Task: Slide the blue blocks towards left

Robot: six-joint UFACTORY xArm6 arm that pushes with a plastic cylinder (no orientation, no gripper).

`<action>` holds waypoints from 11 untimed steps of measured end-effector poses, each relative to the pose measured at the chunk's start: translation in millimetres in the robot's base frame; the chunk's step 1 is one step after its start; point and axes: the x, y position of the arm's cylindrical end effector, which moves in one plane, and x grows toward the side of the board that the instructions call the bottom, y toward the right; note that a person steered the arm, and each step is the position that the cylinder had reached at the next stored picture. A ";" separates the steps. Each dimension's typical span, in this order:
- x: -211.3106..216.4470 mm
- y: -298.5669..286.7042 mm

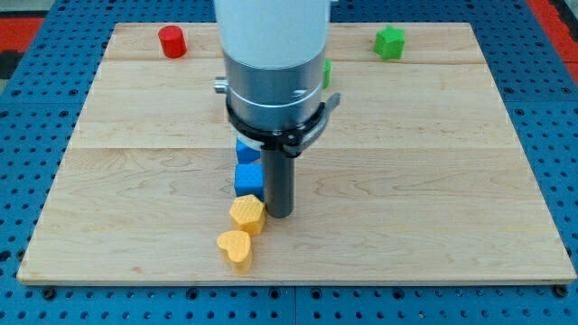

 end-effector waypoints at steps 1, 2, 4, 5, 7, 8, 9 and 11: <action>0.0 -0.7; 0.0 -19.9; -35.0 49.1; -62.3 106.4; -64.7 111.4; -71.4 137.0; -75.7 144.5; -75.7 59.8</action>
